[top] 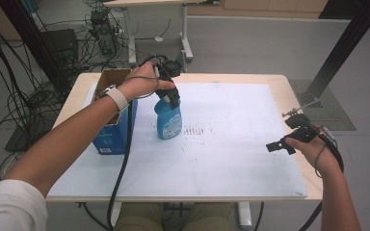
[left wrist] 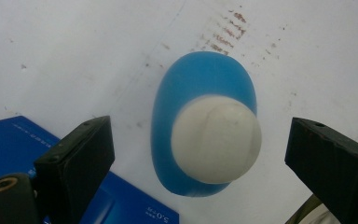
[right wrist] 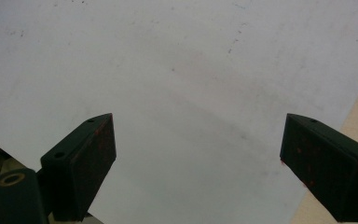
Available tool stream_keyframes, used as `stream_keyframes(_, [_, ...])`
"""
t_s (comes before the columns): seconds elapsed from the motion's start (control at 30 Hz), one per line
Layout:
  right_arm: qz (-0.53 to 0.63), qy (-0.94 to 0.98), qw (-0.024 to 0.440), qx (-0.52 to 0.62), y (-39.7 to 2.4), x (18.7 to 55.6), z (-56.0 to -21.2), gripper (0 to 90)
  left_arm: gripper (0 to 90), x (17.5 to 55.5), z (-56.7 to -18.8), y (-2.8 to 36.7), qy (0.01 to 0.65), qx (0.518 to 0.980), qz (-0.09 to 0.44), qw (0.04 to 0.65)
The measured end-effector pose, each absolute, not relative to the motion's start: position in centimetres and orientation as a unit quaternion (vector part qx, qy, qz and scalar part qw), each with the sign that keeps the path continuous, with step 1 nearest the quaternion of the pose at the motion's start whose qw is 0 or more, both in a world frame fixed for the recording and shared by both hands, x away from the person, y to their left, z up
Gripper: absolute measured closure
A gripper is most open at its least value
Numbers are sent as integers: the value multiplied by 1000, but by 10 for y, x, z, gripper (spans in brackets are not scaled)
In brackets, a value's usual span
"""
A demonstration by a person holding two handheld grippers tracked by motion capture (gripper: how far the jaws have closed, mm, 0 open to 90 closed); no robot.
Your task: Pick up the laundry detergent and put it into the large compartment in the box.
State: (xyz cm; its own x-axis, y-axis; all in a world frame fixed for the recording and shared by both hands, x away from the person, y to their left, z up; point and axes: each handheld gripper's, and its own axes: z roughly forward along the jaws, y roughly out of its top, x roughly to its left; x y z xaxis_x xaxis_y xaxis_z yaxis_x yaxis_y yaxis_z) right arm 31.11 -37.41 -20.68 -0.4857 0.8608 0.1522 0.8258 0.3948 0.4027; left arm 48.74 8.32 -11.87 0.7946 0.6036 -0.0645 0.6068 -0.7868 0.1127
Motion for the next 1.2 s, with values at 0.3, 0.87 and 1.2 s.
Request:
stream_keyframes(0.3, [217,834,40,506,-375,311,-208,103,92,486,-119,83,325,943,-8,66])
stream_keyframes(0.87, [219,833,39,507,-376,310,-209,103,100,486,-125,77,321,945,-10,58])
stream_keyframes(1.2, [219,832,38,508,-377,309,-211,102,105,486,-132,74,321,945,-6,54])
